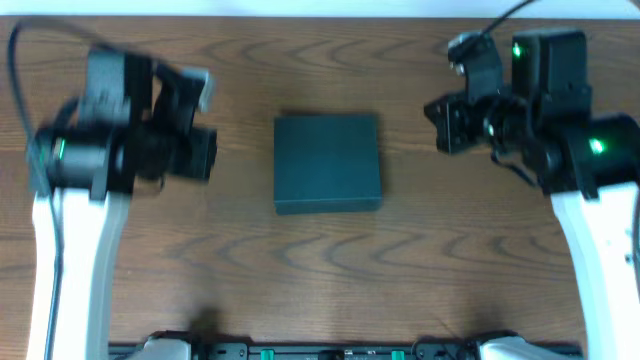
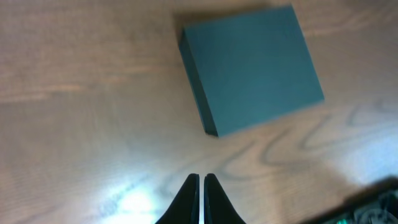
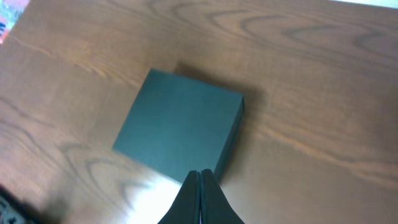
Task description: Pack container
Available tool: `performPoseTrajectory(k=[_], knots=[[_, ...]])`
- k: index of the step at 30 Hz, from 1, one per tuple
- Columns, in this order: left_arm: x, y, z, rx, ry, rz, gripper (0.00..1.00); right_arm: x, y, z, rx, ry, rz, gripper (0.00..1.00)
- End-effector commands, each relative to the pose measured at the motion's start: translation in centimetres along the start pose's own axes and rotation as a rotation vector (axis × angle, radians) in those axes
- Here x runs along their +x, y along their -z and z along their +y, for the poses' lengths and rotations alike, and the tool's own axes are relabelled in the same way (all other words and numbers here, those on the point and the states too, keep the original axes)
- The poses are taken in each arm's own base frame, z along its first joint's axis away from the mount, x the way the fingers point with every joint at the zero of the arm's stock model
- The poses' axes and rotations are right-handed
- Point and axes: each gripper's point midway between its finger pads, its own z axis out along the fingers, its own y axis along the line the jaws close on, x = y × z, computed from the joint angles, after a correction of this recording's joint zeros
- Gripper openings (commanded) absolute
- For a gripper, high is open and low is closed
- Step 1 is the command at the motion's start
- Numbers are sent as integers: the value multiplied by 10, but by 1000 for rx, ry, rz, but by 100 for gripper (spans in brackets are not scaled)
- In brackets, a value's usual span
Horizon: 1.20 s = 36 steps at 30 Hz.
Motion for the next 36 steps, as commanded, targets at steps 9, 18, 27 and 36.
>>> performPoseTrajectory(k=[9, 18, 27, 36], knots=[[109, 21, -21, 4, -38, -153, 15, 133, 18, 10, 16, -33, 15, 2], [112, 27, -23, 5, 4, -183, 95, 170, 26, 10, 23, -248, 38, 99], [112, 27, -23, 5, 4, -183, 96, 171, 26, 10, 23, -249, 40, 99], [113, 30, -24, 4, -2, -194, 96, 171, 26, 10, 23, -249, 40, 99]])
